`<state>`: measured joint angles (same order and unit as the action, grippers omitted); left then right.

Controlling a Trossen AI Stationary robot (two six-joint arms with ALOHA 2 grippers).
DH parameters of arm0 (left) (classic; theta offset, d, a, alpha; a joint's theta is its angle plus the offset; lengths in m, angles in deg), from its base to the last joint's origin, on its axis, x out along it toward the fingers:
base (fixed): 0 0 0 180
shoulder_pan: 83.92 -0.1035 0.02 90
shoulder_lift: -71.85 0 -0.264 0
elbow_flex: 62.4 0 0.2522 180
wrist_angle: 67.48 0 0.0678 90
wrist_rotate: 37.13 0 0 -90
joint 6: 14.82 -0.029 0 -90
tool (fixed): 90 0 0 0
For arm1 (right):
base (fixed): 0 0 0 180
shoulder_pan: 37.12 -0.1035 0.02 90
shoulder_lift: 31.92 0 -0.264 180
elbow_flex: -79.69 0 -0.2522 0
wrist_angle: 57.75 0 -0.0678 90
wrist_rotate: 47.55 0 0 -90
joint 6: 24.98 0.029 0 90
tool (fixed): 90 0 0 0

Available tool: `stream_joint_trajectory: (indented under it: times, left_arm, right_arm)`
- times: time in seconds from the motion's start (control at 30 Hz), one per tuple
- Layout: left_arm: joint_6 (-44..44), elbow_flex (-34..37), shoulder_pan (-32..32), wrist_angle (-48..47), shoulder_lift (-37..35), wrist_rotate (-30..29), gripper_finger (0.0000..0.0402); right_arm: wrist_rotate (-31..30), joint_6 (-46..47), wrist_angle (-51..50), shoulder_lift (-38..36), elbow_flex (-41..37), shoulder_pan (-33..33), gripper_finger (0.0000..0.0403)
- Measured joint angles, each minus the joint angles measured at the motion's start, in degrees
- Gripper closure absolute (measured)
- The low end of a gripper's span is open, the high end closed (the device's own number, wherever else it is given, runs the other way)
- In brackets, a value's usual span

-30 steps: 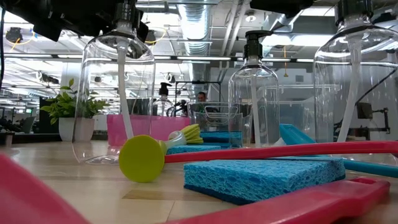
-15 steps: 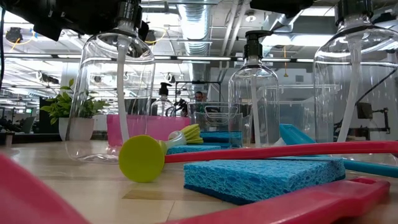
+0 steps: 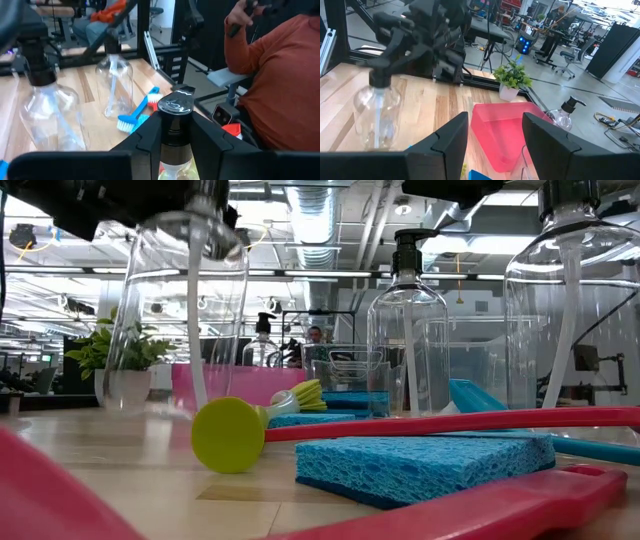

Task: Pick & Place Kitchen Sink Supplies
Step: Put the transparent soap dispenser into the red bin

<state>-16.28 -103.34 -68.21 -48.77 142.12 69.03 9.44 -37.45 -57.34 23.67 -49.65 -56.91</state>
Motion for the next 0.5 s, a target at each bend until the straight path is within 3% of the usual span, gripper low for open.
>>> stream_joint_trajectory:
  times: [0.5]
  left_arm:
    - [-4.2,0.0,-0.1,-0.7,-11.8,0.0,0.0327]
  right_arm:
    - [0.0,0.0,0.0,0.0,0.0,0.0,0.0221]
